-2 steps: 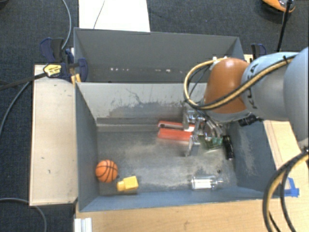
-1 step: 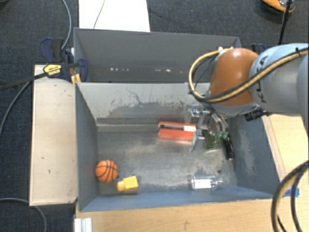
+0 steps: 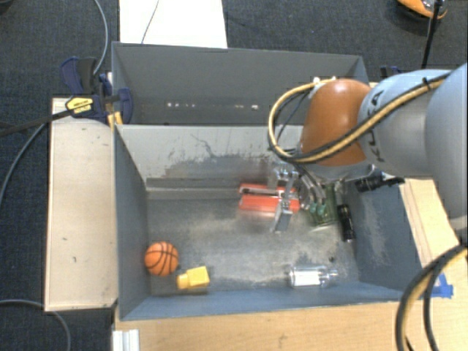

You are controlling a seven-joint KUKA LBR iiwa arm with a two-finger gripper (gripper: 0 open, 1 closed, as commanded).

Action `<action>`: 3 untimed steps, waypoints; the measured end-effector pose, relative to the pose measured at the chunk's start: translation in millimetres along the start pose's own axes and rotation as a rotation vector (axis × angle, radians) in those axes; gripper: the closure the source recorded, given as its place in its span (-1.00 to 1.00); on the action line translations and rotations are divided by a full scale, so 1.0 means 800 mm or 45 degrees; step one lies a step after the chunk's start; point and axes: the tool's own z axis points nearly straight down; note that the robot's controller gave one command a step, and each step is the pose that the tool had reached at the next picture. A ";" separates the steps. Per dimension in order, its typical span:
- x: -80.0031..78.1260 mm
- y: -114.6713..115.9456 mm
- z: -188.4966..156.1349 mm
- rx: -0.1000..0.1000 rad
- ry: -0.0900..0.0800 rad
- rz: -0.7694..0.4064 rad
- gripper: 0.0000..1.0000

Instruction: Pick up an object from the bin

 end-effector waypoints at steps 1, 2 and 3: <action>-0.003 -0.033 0.037 0.000 -0.007 0.026 -1.00; -0.007 0.003 0.032 -0.003 -0.019 0.057 1.00; -0.007 0.003 0.032 -0.002 -0.019 0.055 1.00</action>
Offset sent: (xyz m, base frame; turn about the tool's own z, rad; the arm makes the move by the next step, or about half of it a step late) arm 0.0017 0.0021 -0.0306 0.0446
